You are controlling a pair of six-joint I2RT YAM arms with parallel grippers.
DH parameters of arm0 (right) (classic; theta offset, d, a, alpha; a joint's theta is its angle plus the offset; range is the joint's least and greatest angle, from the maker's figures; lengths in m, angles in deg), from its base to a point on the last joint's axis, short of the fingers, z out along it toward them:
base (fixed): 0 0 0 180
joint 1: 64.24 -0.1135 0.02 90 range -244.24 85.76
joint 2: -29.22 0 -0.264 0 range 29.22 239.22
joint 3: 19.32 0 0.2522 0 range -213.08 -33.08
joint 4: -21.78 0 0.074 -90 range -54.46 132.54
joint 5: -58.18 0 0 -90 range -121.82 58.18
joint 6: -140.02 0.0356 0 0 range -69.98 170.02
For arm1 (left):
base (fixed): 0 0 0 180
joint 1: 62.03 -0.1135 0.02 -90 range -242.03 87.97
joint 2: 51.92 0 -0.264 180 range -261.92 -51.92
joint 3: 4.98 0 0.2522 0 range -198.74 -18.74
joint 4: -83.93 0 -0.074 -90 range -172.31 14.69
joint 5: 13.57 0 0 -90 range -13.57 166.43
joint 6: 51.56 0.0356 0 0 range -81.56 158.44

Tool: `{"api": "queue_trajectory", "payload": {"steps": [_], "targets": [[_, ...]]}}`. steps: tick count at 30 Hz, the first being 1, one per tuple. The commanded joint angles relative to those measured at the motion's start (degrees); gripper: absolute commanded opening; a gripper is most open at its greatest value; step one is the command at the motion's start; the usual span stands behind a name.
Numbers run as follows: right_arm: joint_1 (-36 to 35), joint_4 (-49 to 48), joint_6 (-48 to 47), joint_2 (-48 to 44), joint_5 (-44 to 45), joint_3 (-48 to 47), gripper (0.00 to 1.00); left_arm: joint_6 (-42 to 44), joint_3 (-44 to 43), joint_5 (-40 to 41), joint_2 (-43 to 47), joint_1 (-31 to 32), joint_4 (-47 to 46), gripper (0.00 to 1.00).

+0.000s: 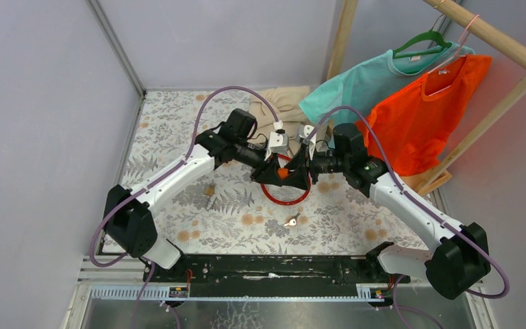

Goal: Lock with the key
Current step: Lock the lock, then place the key at the center of the board.

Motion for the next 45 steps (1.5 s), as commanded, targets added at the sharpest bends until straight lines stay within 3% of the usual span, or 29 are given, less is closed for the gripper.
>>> {"api": "queue_trajectory", "payload": {"steps": [1, 5, 17, 21, 26, 32, 36, 39, 45], "targets": [[0.04, -2.23, 1.11, -1.62, -1.44, -2.42, 0.57, -1.16, 0.01, -0.24, -0.49, 0.64, -4.75, 0.00], [0.00, -2.32, 0.66, -1.60, -1.02, -2.09, 0.43, -1.46, -0.08, 0.19, -0.78, 0.90, -4.75, 0.00], [1.63, -1.40, -1.05, -1.97, -2.04, -1.50, 0.18, 0.06, 1.59, 1.12, -0.45, 0.78, -4.78, 0.00], [2.15, -1.37, -1.55, -2.15, -2.75, -1.30, 0.04, 1.06, 2.48, 0.64, -0.19, 0.84, -4.79, 0.02], [2.52, -0.51, -3.43, -2.02, -2.92, -0.99, 0.00, 2.92, 2.27, -0.37, -0.34, 0.79, -3.30, 0.18], [4.47, -0.28, -3.66, -2.71, -4.06, -0.54, 0.00, 3.27, 3.42, -1.11, 0.52, -0.19, -3.17, 0.56], [5.43, 0.07, -3.60, -2.94, -5.31, -0.39, 0.00, 3.27, 3.85, -0.42, 2.05, -1.87, -3.14, 0.71], [5.82, 0.40, -3.50, -2.85, -6.35, -0.59, 0.00, 3.99, 4.54, 0.85, 3.98, -3.27, -3.03, 0.78], [5.89, 0.64, -2.82, -2.18, -9.02, -0.96, 0.00, 5.68, 4.07, 2.52, 4.99, -3.81, -3.01, 0.77]]}}
